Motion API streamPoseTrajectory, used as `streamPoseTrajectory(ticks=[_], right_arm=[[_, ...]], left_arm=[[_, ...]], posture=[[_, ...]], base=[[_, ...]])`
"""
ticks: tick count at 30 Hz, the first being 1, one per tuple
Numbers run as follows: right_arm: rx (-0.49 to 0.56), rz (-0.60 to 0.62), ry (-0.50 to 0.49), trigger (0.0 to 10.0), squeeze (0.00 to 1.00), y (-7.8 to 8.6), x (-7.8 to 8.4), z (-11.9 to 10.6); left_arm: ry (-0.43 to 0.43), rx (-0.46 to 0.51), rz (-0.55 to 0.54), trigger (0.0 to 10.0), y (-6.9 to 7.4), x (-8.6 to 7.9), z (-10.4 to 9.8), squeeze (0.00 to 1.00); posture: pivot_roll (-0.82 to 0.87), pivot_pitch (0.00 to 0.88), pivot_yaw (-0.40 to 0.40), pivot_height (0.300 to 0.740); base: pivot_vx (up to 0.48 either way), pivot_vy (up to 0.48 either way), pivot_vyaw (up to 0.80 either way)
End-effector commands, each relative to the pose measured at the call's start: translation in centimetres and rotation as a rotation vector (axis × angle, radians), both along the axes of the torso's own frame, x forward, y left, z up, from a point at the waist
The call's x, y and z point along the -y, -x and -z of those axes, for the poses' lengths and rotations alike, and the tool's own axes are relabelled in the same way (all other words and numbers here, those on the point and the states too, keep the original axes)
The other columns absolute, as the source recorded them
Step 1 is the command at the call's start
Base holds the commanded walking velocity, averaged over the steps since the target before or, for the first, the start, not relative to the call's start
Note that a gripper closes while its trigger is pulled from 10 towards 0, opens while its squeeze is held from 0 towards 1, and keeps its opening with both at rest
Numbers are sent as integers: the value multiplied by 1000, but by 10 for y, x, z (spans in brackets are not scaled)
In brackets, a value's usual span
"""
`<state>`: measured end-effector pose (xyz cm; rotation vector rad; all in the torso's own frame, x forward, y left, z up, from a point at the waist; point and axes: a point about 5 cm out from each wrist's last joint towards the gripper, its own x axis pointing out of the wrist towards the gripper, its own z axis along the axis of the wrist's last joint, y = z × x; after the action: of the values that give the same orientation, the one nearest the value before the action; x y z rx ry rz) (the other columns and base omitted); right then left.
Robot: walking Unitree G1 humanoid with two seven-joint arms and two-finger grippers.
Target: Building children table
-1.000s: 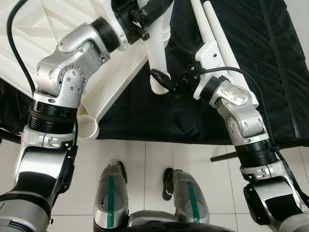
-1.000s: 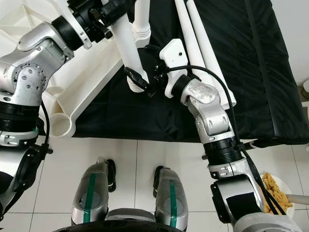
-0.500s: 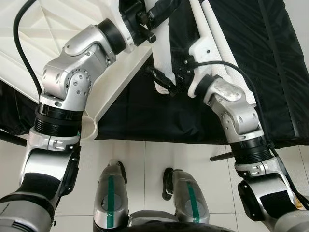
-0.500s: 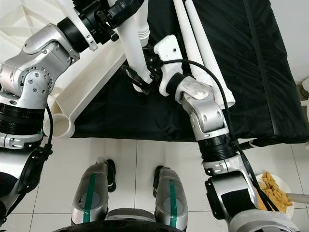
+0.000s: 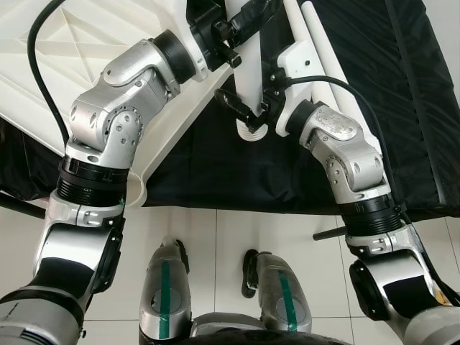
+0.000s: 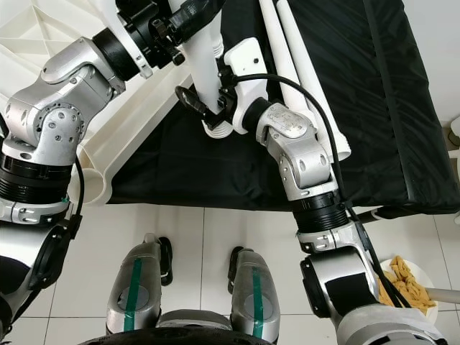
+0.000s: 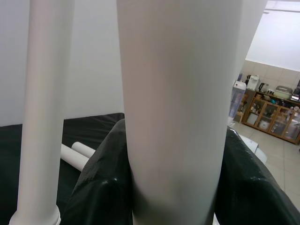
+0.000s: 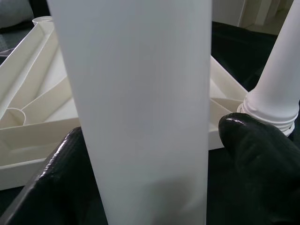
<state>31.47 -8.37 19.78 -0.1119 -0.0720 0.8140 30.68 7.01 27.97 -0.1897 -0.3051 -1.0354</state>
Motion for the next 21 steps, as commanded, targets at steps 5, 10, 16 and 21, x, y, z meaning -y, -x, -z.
streamPoseTrajectory(ticks=[5,10,16,21], right_arm=[[-11,9,15,9412,0,1,3,-1],[-11,3,8,2510,0,1,3,-2],[-13,-8,-4,0,0,2,1,-3],[-15,0,-15,8039,0,2,0,-3]], left_arm=[[-32,59,86,10000,9,5,-2,0],[-33,57,90,10000,9,6,-1,0],[-32,60,87,10000,8,5,-1,0],[-26,36,112,10000,10,7,0,0]], posture=[[41,95,-41,740],[39,95,-41,740],[39,96,-40,740],[43,96,-41,740]], base=[[0,0,0],[0,0,0],[0,0,0],[0,0,0]])
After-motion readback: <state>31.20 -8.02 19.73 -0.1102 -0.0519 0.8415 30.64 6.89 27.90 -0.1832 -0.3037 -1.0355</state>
